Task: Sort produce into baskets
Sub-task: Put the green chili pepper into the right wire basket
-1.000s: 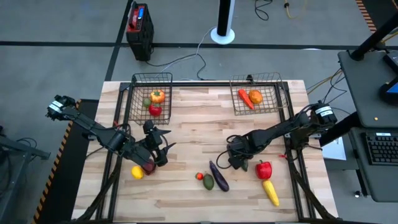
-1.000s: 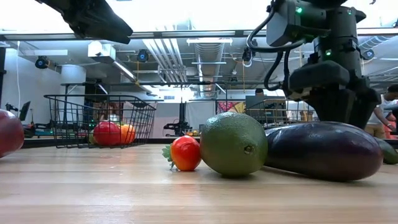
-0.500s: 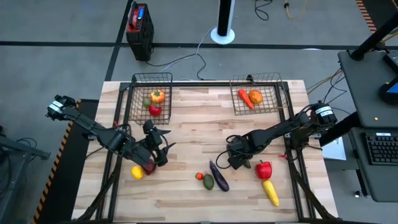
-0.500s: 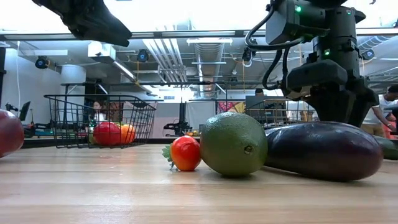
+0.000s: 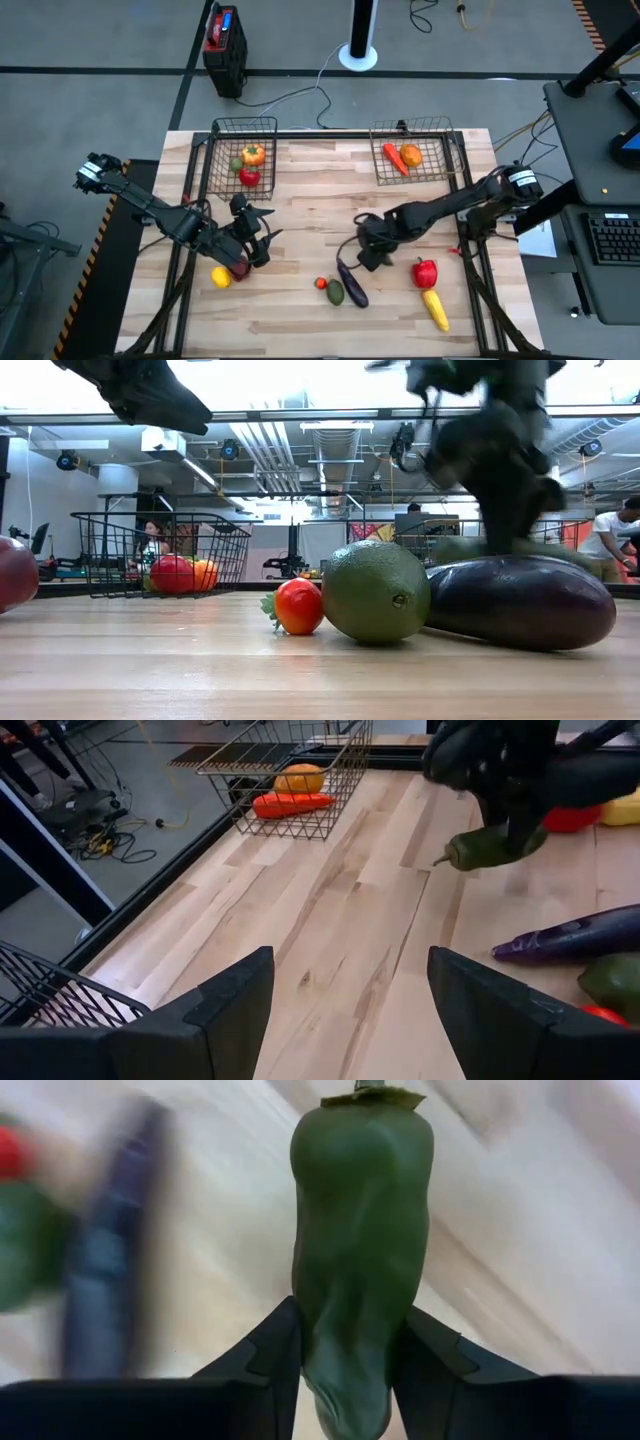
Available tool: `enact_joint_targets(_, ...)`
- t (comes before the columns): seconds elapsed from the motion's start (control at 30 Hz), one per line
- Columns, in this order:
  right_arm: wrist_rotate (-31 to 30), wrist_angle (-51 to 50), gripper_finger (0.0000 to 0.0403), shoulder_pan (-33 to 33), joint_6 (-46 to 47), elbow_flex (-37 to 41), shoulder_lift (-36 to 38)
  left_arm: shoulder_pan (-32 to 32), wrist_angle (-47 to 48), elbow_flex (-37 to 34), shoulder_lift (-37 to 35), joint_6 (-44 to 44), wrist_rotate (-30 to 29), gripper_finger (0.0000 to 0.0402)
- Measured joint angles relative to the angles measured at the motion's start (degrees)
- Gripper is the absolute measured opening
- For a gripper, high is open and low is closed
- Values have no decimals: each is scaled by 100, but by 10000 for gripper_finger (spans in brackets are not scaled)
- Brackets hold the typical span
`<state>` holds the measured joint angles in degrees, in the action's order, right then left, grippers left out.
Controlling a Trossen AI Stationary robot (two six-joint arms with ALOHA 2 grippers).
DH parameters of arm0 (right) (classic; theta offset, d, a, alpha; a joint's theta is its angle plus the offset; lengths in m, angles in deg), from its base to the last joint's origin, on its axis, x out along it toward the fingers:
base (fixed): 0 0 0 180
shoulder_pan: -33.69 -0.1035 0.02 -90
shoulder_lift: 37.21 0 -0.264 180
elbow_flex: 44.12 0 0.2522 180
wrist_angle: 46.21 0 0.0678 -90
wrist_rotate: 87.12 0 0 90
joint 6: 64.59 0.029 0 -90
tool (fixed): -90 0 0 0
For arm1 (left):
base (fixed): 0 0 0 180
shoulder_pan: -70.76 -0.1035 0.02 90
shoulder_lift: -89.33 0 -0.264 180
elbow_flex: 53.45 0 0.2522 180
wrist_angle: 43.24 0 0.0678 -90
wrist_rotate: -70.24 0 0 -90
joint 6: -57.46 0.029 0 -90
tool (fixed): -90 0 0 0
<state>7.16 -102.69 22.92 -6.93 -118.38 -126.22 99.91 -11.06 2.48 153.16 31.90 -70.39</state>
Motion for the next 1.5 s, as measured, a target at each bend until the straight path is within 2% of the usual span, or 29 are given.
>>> enact_joint_targets(0.3,-577,-148,114,455,-1482,-1618,-4,0,0,0,0,-49,8,246)
enact_joint_targets(0.5,-1062,-854,116,874,-2246,-2478,-7,0,1,0,0,-107,17,246)
enact_joint_targets(0.7,-1893,-1872,116,1505,-2634,-2948,-9,1,0,0,0,-109,17,246)
enact_joint_targets(1.03,-3137,-3174,114,3349,-2791,-2812,-11,0,2,0,0,-153,19,246)
enact_joint_targets(1.33,-3292,-3275,114,5085,-2701,-2037,-11,1,2,0,0,-197,20,246)
enact_joint_targets(1.5,-3345,-3207,118,5696,-2670,-1495,-13,0,2,0,0,-198,20,246)
